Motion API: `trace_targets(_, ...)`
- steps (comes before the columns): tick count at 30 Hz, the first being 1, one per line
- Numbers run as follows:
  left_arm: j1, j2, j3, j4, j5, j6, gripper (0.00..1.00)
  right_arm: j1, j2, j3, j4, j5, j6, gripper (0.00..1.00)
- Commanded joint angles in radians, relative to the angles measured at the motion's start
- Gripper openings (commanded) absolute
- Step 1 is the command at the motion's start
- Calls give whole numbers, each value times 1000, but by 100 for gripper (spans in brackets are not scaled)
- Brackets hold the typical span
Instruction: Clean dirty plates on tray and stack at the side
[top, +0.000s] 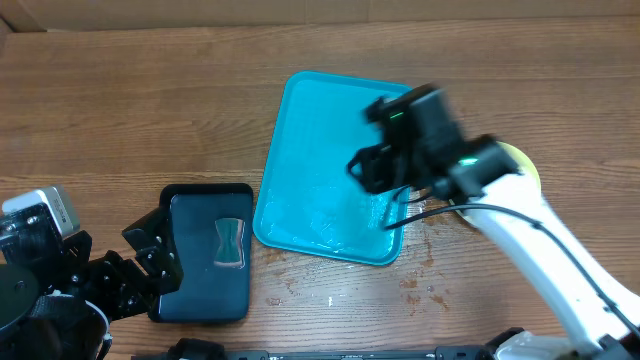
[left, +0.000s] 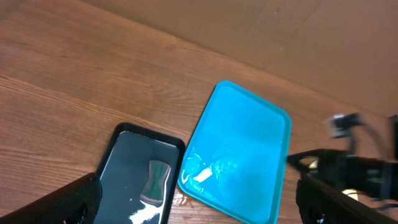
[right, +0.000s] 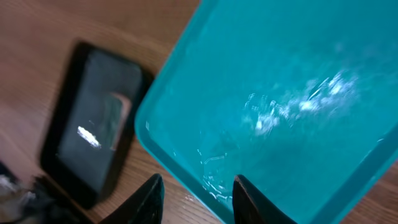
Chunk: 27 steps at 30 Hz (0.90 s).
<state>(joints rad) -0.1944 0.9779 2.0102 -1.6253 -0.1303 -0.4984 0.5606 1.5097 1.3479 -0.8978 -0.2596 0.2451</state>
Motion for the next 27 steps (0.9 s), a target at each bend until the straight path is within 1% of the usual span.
trace_targets(1,6,3,6,2,8,5,100,56,55,-3,-6,201,173,43)
trace_targets(5,6,3,6,2,8,5,100,32,69,-3,-11,226,266,44)
trace_targets(8,6,3,6,2,8,5,100,-32,69,-3,-13,229,312,46)
trace_targets(10,6,3,6,2,8,5,100,-87,69,-3,-28,225,340,46)
trace_targets(13,6,3,6,2,24,4,100,-193,69,-3,-66,143,338,46)
trace_targets(16,6,3,6,25,118,0,100,-316,69,-3,-134,47,299,46)
trace_targets(18,4,14,-12,43,160,45,100,-396,69,-3,-195,5,256,46)
trace_targets(20,4,37,-70,29,185,56,100,-453,69,-3,-240,-15,212,45)
trace_targets(22,4,70,-173,10,203,63,100,-494,69,-3,-273,-15,175,44)
trace_targets(23,4,91,-233,3,202,86,100,-510,69,-3,-284,-15,159,44)
trace_targets(25,4,142,-346,0,202,133,100,-524,69,-3,-294,-14,140,44)
trace_targets(27,4,204,-420,7,203,132,100,-526,69,-3,-299,-12,138,44)
